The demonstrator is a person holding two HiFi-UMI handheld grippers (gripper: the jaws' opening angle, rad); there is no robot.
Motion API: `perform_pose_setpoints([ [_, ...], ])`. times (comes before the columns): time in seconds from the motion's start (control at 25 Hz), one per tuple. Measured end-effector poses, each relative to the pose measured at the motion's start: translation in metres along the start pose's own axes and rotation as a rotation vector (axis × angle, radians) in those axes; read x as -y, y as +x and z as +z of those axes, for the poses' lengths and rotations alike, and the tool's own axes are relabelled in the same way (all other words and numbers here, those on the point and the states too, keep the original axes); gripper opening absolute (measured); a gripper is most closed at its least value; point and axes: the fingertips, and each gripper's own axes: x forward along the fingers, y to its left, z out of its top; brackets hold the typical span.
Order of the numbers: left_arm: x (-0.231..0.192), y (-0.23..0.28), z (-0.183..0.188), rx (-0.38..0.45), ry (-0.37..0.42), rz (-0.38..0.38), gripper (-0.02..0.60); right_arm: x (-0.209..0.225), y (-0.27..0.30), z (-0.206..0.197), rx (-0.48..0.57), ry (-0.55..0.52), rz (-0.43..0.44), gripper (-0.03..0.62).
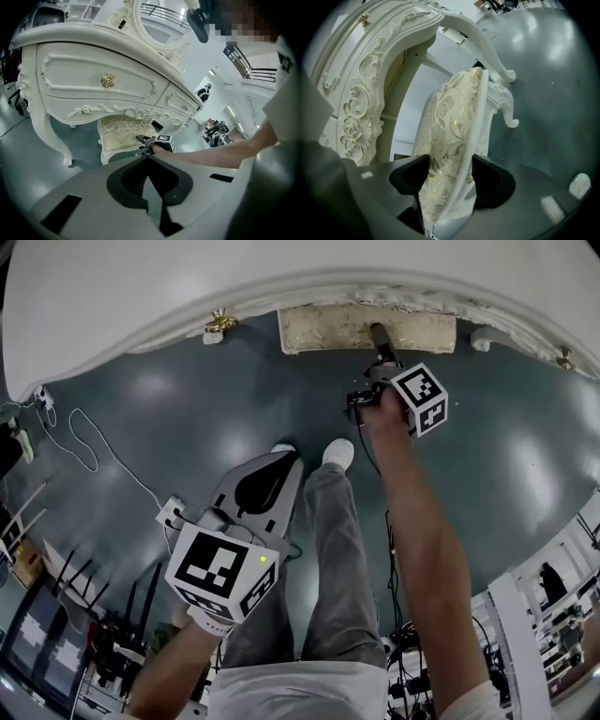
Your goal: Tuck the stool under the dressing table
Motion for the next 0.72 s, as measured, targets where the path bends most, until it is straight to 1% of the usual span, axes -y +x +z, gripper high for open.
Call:
perform_pose_setpoints([
  [0.2, -0.004, -0.005, 0.004, 0.011, -0.003, 0.009, 0.008, -0.012, 0.012, -0.002, -0.005, 0.010, 0.029, 0.290],
  [0.36, -0.019, 0.005, 0.020, 0.015, -0.019, 0.021, 0.008, -0.029, 0.045, 0.004, -0.003, 0.015, 0.043, 0.285],
  [0.56, -0.017, -0.007, 0.007, 0.021, -0.027, 0.027, 0.008, -0.031, 0.040, 0.011, 0.026, 0.023, 0.060, 0.279],
  [0.72, -0.024, -0.007, 0.005, 0.022, -0.039, 0.030, 0.008, -0.036, 0.055, 0.017, 0.041, 0.006, 0.063, 0.279],
])
